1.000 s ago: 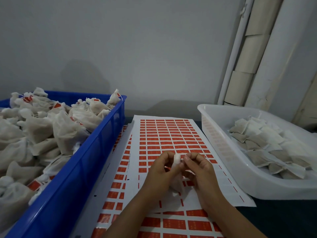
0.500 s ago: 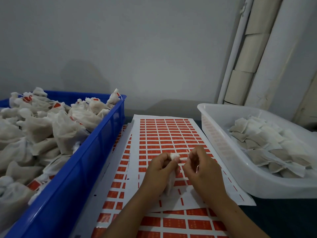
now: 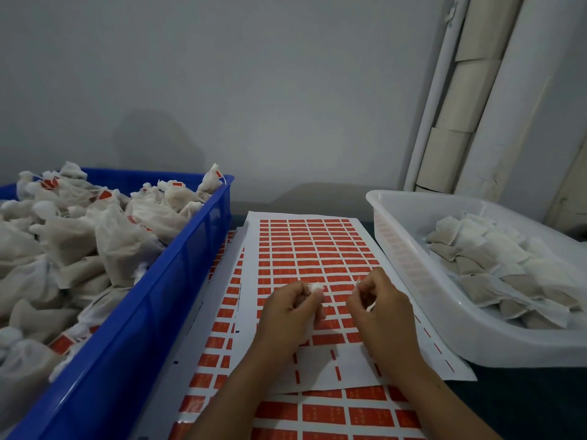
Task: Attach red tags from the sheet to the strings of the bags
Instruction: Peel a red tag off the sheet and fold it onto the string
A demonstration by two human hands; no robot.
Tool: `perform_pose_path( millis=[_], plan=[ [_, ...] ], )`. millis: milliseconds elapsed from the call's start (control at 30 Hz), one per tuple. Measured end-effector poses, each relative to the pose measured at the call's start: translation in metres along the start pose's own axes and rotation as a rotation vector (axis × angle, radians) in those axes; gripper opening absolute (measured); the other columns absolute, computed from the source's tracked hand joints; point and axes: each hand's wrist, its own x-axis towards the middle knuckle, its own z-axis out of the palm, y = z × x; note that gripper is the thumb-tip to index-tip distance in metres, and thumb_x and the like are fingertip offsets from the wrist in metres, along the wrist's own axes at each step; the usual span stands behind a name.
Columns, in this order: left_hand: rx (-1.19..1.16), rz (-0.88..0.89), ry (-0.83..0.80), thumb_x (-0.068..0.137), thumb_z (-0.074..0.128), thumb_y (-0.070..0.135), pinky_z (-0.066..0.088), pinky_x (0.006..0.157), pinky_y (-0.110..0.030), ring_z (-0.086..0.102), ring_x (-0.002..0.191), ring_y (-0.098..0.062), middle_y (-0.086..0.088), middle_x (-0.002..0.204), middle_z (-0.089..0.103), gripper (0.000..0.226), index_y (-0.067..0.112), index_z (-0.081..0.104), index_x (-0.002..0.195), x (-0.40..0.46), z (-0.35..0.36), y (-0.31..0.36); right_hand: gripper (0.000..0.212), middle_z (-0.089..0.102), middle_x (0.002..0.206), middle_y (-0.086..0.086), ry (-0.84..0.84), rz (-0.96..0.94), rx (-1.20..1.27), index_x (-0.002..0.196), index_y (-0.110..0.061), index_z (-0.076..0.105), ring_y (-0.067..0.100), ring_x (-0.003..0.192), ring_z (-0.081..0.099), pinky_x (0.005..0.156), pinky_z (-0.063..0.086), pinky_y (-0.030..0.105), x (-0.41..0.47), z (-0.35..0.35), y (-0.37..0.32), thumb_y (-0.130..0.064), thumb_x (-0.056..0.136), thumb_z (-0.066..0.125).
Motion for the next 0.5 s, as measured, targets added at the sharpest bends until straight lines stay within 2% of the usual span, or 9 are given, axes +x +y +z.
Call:
perform_pose_path(
  millis=[100,133,233,300,333,367,433,500],
  plan=[
    [-0.072,-0.032,-0.032,0.093,0.048,0.032,0.047,0.061,-0.007,0.063,0.069,-0.006,0.005,0.068,0.064,0.029,0.020,0.058,0.069,0.0016,-0.0045,0.0007,0.006,0.058,0.088,-0.016,-0.043,0.054,0.079,0.094,-0.028,0.047,0.005,0.080,0.062,0.079,0.053,0.022,-0.0006,-0.0007,-0.0002,-0.028,0.090,0.052],
    [-0.082,-0.042,-0.044,0.093,0.048,0.032,0.048,0.061,-0.007,0.063,0.068,-0.008,0.005,0.067,0.064,0.029,0.020,0.058,0.069,0.0020,-0.0050,0.0008,0.009,0.057,0.098,-0.016,-0.056,0.059,0.101,0.100,-0.030,0.046,0.005,0.088,0.060,0.086,0.052,0.026,-0.0008,-0.0013,-0.0012,-0.032,0.091,0.049],
    [-0.062,-0.036,-0.082,0.092,0.051,0.032,0.044,0.055,-0.005,0.058,0.058,0.000,0.012,0.059,0.060,0.027,0.021,0.058,0.068,0.0017,-0.0039,0.0017,0.022,0.041,0.115,-0.031,-0.146,-0.032,0.068,0.109,-0.043,0.038,-0.004,0.106,0.047,0.099,0.034,0.020,-0.0017,-0.0028,-0.0037,-0.052,0.089,0.035],
    [-0.048,-0.014,-0.110,0.091,0.052,0.032,0.042,0.054,-0.004,0.057,0.056,0.002,0.013,0.057,0.060,0.024,0.023,0.061,0.070,0.0017,-0.0032,0.0013,0.026,0.030,0.117,-0.040,-0.249,-0.115,0.006,0.108,-0.051,0.035,-0.010,0.111,0.037,0.103,0.023,0.016,-0.0025,-0.0035,-0.0040,-0.056,0.083,0.029],
    [-0.044,-0.006,-0.123,0.091,0.053,0.031,0.043,0.054,-0.004,0.058,0.057,0.002,0.013,0.057,0.061,0.022,0.024,0.062,0.072,0.0020,-0.0034,0.0006,0.028,0.031,0.120,-0.039,-0.299,-0.152,-0.031,0.108,-0.052,0.036,-0.011,0.114,0.035,0.105,0.019,0.015,-0.0029,-0.0033,-0.0033,-0.057,0.083,0.027],
    [-0.040,-0.002,-0.134,0.090,0.054,0.030,0.043,0.054,-0.004,0.059,0.058,0.001,0.014,0.059,0.062,0.019,0.025,0.063,0.073,0.0022,-0.0037,-0.0002,0.031,0.036,0.122,-0.035,-0.334,-0.185,-0.072,0.111,-0.050,0.039,-0.009,0.116,0.036,0.106,0.018,0.014,-0.0034,-0.0027,-0.0025,-0.058,0.084,0.027],
    [-0.024,0.001,-0.149,0.089,0.055,0.031,0.043,0.054,-0.003,0.061,0.062,0.002,0.016,0.062,0.064,0.017,0.027,0.064,0.075,0.0025,-0.0041,-0.0019,0.038,0.052,0.123,-0.018,-0.327,-0.233,-0.136,0.113,-0.035,0.053,-0.002,0.114,0.043,0.102,0.017,0.009,-0.0041,-0.0020,-0.0005,-0.054,0.088,0.032],
    [0.004,0.000,-0.151,0.089,0.054,0.034,0.042,0.054,-0.002,0.061,0.064,0.003,0.015,0.065,0.065,0.018,0.027,0.064,0.075,0.0031,-0.0044,-0.0037,0.032,0.063,0.109,-0.007,-0.239,-0.259,-0.137,0.103,-0.022,0.063,0.001,0.096,0.051,0.095,0.026,0.010,-0.0040,-0.0025,-0.0003,-0.043,0.089,0.043]
  ],
)
